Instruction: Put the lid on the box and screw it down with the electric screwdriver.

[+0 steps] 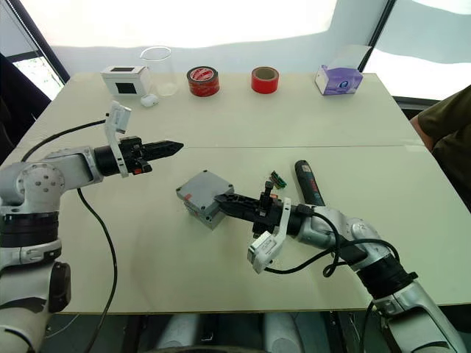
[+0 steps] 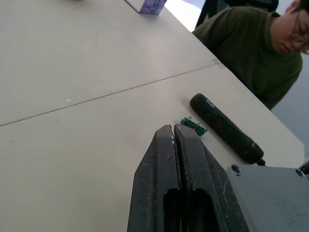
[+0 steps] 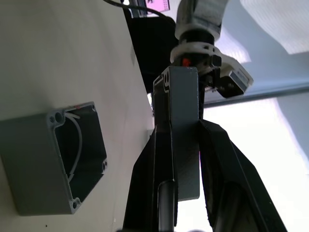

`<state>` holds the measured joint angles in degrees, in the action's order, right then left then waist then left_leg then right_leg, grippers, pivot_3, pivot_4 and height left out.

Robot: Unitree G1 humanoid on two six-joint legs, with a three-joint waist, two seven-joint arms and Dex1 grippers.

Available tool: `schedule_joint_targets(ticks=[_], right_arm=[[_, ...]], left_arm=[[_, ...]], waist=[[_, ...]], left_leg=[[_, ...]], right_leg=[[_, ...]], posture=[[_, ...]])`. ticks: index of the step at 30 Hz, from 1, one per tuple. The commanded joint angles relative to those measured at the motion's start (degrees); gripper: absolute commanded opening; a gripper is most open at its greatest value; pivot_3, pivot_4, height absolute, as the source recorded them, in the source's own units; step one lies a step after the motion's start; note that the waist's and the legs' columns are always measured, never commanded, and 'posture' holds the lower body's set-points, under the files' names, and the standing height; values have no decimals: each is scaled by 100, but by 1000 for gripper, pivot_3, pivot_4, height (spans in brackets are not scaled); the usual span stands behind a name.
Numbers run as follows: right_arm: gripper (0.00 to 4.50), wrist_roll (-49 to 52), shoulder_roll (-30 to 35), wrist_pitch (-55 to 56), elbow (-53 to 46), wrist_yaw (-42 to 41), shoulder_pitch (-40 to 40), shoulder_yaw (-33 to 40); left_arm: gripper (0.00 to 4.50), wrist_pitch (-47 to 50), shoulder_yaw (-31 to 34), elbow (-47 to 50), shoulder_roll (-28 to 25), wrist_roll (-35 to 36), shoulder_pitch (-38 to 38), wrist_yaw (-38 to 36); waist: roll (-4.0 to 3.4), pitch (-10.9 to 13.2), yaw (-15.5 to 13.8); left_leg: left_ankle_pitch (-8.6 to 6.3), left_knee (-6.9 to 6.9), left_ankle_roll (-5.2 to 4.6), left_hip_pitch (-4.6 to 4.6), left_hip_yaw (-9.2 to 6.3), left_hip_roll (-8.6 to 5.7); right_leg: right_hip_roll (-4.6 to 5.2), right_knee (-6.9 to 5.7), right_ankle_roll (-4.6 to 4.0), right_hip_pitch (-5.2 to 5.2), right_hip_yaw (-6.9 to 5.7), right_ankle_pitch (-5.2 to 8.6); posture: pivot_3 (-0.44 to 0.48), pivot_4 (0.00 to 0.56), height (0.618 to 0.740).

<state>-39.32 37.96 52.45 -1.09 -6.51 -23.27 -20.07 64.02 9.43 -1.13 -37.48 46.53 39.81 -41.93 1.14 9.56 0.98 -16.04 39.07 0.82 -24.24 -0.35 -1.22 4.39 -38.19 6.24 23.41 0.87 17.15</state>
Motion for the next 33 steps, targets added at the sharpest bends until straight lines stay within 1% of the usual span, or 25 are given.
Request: schedule_joint_targets(ticks=[1,8,17,25,33], right_arm=[[115,-645,-195,314,291,458,-218,-30],[115,-1360,-335,468,889,1120,-474,-122],[115,-1694,-352,561,1353,1490,-774,-320],[115,-1658,-394,493,1513,1379,-871,-525],[115,-1426,-438,281,1645,1240,-837,-515]], left_arm=[[27,-185,-399,168,-267,-186,61,-556],[27,-316,-722,291,-311,-342,-3,-889],[27,-451,-867,382,-251,-544,-96,-962],[27,-423,-852,616,-212,-591,-308,-924],[27,-407,-841,725,-194,-614,-418,-866]], waist=[[0,0,1],[0,0,-11],[0,0,3],[0,0,4],[0,0,6]], left_leg=[[0,-1,0,3,0,0],[0,1,0,9,0,-1],[1,1,1,11,0,4],[1,1,1,12,0,4],[1,1,1,15,0,4]], right_leg=[[0,-1,0,-2,1,0],[-1,-2,-1,-10,1,0],[-6,-4,-1,-10,3,1],[-6,-4,-1,-11,4,1],[-6,-5,-1,-13,4,1]], posture=[[0,150,740],[0,150,740],[0,150,740],[0,150,740],[0,150,740]])
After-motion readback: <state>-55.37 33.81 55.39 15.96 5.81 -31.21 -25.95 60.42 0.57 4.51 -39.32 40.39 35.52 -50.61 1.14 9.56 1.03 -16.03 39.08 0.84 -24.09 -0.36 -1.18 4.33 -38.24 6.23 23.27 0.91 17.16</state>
